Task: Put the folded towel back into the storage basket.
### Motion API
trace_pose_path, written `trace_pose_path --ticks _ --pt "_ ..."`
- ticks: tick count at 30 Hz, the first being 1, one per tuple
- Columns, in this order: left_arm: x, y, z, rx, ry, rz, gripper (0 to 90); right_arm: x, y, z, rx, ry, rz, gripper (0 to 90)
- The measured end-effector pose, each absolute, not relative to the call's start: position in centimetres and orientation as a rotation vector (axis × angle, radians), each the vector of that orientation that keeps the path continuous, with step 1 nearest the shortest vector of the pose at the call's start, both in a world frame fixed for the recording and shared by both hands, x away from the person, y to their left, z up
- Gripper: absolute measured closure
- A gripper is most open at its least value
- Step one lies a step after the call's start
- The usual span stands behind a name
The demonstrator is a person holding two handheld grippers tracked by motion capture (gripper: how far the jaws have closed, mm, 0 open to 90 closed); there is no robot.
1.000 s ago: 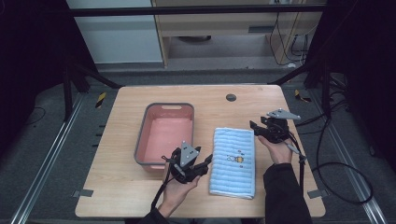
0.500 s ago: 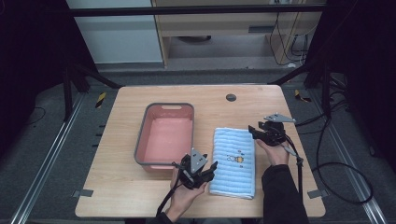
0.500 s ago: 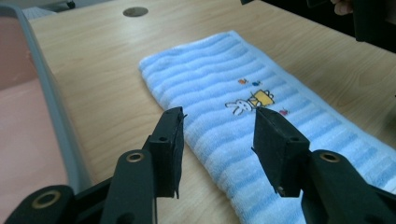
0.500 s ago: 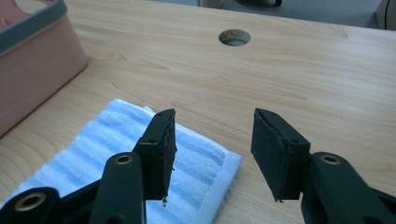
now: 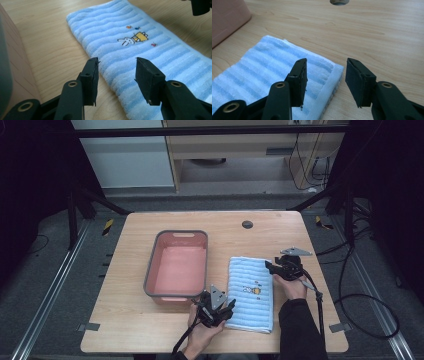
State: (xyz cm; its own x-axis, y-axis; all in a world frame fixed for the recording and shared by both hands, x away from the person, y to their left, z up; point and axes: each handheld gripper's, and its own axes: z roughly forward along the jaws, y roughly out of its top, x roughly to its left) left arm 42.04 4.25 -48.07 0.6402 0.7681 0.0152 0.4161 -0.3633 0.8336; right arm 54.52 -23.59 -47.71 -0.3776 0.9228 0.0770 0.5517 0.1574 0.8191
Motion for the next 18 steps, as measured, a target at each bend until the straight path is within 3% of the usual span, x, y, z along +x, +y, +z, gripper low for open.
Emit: trace_pose_path --ticks 18 --pt "42.5 4.0 -50.5 2.042 0.971 0.474 56.9 55.1 -22.6 -49.7 1.404 2.112 1.033 55.8"
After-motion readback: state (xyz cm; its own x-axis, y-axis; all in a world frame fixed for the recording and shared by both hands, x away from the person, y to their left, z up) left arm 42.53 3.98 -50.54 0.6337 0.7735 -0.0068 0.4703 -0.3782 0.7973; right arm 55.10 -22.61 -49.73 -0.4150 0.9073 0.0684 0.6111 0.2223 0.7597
